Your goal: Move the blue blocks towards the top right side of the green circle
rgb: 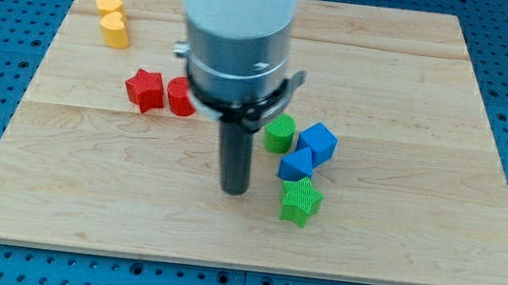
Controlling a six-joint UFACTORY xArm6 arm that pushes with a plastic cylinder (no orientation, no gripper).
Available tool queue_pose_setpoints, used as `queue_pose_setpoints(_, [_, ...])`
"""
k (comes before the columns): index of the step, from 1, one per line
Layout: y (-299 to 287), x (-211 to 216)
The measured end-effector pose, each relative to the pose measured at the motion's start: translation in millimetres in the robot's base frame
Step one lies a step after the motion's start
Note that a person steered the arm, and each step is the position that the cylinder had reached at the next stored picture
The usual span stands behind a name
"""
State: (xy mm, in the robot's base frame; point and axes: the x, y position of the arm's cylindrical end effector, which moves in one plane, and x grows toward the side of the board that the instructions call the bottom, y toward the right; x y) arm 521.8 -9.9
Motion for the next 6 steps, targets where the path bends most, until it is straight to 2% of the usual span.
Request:
queue_pose_setpoints(3, [61, -17])
queue_pose_setpoints(5, [104, -82])
queue_pose_setpoints(6, [101, -80])
